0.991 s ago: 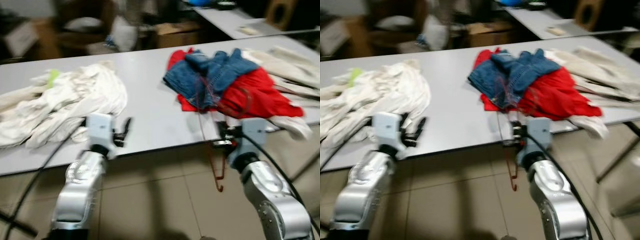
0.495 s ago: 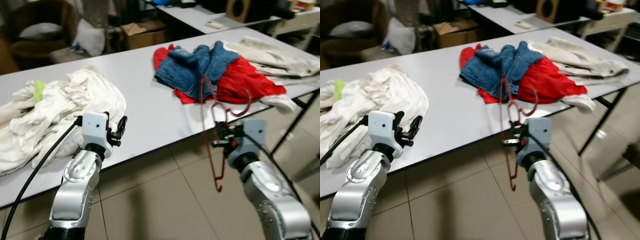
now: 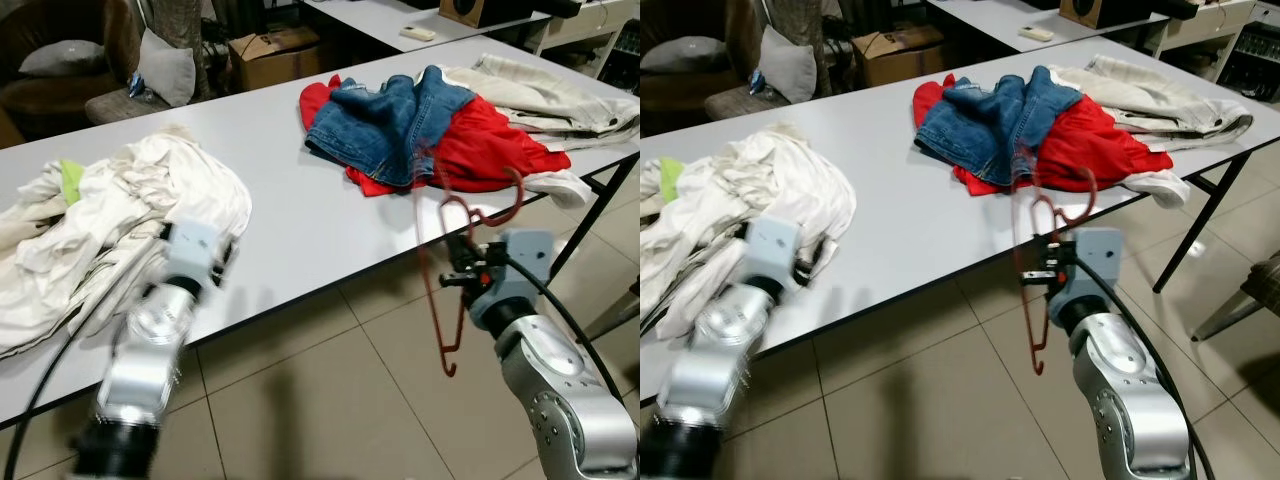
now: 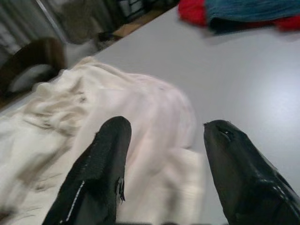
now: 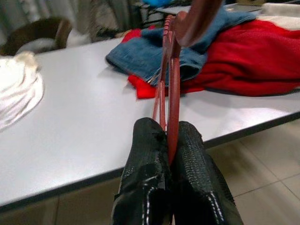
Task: Hang hanger
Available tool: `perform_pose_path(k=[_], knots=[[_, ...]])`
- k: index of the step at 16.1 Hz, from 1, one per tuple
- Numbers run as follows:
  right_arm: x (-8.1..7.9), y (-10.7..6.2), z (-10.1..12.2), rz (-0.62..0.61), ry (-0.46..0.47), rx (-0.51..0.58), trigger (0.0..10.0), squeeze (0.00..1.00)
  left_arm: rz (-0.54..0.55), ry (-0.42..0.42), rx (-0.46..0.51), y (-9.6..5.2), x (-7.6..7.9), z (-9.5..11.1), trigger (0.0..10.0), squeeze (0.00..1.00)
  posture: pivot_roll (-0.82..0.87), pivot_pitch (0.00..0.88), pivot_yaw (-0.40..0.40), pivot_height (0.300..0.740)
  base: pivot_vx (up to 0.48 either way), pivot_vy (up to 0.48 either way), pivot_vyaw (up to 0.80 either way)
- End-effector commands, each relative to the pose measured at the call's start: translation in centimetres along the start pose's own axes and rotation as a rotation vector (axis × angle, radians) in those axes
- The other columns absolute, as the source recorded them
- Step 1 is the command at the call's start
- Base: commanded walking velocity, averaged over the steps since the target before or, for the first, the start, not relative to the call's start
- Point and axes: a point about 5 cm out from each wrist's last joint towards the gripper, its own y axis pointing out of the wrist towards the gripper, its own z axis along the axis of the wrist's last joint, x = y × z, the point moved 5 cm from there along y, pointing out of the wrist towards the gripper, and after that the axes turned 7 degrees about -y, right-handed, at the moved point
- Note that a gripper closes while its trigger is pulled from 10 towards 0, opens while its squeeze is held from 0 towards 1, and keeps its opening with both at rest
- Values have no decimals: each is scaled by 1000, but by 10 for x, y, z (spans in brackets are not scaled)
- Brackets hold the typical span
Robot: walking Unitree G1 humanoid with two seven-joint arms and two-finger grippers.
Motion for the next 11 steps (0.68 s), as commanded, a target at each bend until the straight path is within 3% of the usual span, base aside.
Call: perform_pose_path(k=[1,3,4,5,7,8,9,11], knots=[[-5,2,-3,32,-32,-9,10000,0,40,26,-120,2,-17,-23,10000,0,-99,0,90,740,0,0,0],[-10,3,-1,61,-24,1,10000,0,12,28,-223,0,-21,-41,10000,0,-92,0,82,740,0,0,0],[-13,4,-3,74,-20,-9,10000,0,-74,-9,-292,-5,-10,-52,10000,0,-84,0,74,740,0,0,0],[-15,4,-3,80,-14,-10,10000,0,-107,-43,-308,-7,-4,-54,10000,0,-84,0,73,740,0,0,0],[-19,6,-4,102,-16,-15,10000,0,-231,-118,-329,-10,24,-59,10000,0,-88,0,66,740,0,0,0],[-19,6,-3,106,-18,-14,10000,0,-286,-193,-335,-10,39,-58,10000,0,-90,0,65,740,0,0,0],[-16,6,-2,100,-11,-9,10000,0,-383,-367,-326,-9,66,-51,10000,0,-97,0,65,740,0,0,0],[-13,5,0,89,-4,-5,10000,0,-453,-500,-278,-3,89,-37,10000,0,-110,0,69,740,0,0,0]])
